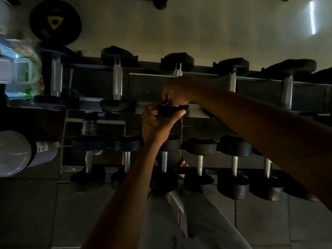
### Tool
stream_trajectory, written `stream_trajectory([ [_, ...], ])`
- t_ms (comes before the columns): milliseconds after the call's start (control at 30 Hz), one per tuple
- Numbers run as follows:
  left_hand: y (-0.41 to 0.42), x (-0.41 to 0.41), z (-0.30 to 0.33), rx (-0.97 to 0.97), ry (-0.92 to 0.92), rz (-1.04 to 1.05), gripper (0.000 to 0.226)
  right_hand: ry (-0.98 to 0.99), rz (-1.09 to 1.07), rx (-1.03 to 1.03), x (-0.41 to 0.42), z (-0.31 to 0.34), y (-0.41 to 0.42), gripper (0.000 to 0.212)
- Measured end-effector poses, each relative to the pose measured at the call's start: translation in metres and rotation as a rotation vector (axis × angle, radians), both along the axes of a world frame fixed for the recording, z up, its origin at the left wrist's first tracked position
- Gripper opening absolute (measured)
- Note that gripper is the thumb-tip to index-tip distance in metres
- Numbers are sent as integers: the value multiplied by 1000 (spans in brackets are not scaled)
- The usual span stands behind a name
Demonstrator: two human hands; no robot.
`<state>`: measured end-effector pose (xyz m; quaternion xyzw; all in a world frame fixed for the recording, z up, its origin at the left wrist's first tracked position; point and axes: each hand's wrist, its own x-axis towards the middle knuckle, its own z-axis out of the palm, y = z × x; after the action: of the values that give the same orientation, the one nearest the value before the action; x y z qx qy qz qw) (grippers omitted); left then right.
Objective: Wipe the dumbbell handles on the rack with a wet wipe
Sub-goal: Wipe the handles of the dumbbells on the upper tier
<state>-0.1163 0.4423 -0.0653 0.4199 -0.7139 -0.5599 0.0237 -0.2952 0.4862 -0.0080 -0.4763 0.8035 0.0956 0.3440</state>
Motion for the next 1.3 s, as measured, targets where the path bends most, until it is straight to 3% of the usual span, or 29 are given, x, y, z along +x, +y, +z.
stream_trajectory([
  [333, -5, 0, 1, 29, -15, -47, 87, -91, -140, 66, 0, 3, -10, 27],
  [500, -12, -2, 3, 13, -68, -104, 101, -192, -262, 39, -2, 14, -11, 21],
  [667, -11, -3, 11, -52, -116, -133, 108, -394, -610, -225, -13, 39, 27, 28],
  [733, -3, -3, 18, -199, -100, -146, 99, -413, -789, -372, -14, 44, 54, 29],
  [833, 19, -4, 35, -356, 74, -124, 58, -391, -946, -493, -18, 43, 98, 28],
  [900, 40, -10, 44, -338, 148, -134, 39, -371, -1007, -529, -23, 44, 129, 24],
  [1000, 81, -24, 50, -204, 162, -218, 30, -384, -1065, -569, -27, 52, 174, 22],
  [1100, 125, -42, 52, -139, 57, -297, 46, -406, -1049, -605, -26, 51, 218, 34],
  [1200, 161, -63, 41, -15, -108, -352, 88, -333, -1029, -594, -28, 39, 257, 27],
  [1300, 180, -73, 24, -34, -175, -338, 86, -245, -967, -536, -35, 32, 280, 15],
])
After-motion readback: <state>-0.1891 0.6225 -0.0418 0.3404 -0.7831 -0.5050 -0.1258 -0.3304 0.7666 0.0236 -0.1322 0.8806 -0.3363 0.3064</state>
